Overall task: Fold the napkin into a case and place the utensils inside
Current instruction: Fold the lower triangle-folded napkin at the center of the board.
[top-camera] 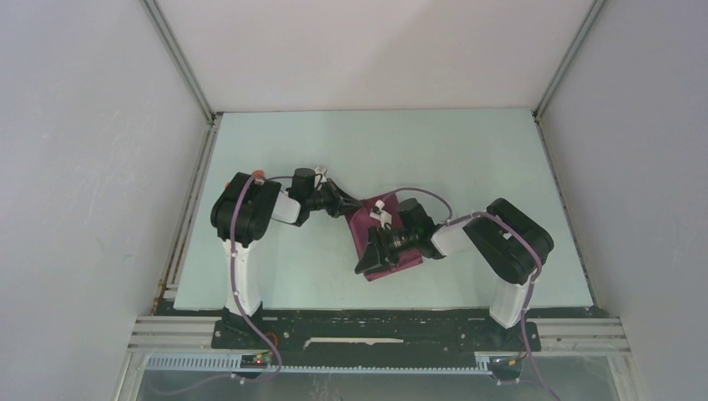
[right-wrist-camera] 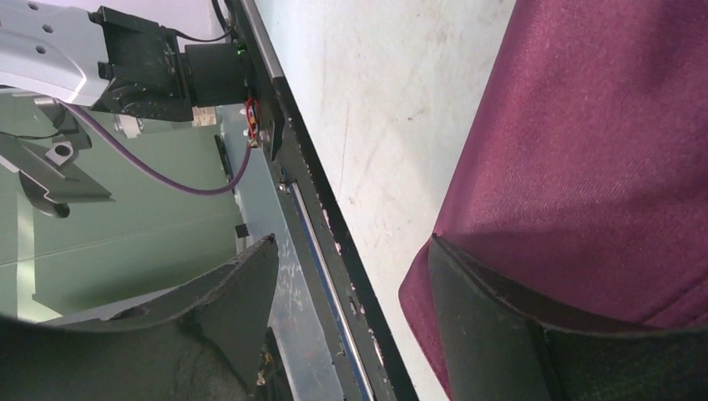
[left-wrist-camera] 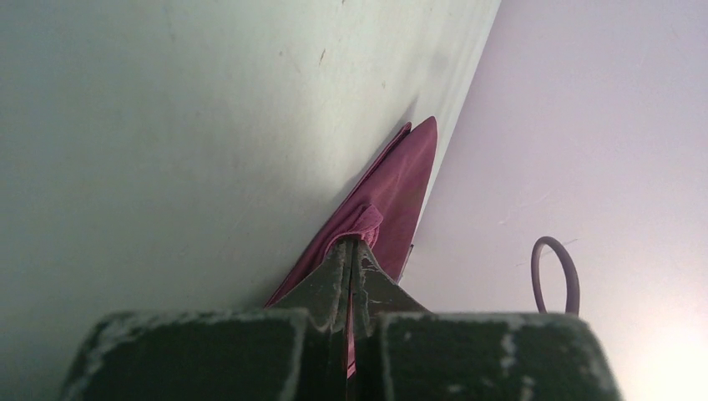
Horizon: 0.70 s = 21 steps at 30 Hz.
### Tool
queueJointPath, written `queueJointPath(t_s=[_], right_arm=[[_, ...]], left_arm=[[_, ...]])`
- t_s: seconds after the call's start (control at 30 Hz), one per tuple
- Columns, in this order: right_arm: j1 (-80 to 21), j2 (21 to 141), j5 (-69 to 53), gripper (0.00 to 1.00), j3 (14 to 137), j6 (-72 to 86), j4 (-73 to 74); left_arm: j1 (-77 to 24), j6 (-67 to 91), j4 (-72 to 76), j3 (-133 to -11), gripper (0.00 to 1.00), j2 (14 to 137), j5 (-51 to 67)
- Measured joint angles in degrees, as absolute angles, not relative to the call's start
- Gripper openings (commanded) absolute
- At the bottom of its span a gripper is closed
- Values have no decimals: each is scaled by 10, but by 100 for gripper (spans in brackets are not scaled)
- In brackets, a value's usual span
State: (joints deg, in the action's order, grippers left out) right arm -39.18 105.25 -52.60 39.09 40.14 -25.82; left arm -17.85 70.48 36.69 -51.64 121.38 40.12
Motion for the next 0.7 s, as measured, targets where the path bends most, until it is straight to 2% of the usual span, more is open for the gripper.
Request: queueJointPath(t_s=[0.5,0.6,0.7], right_arm=[[-392,1006,-515,73,332,399,-290],[-391,966,-514,74,324,397,-244],[-376,888,-499,76,322,376,-147]], left_arm=[[-178,698,347,-526,0,1214,406],[-178,689,338,-529,8,1212,406],[-178,675,317,-531,22,1203,399]])
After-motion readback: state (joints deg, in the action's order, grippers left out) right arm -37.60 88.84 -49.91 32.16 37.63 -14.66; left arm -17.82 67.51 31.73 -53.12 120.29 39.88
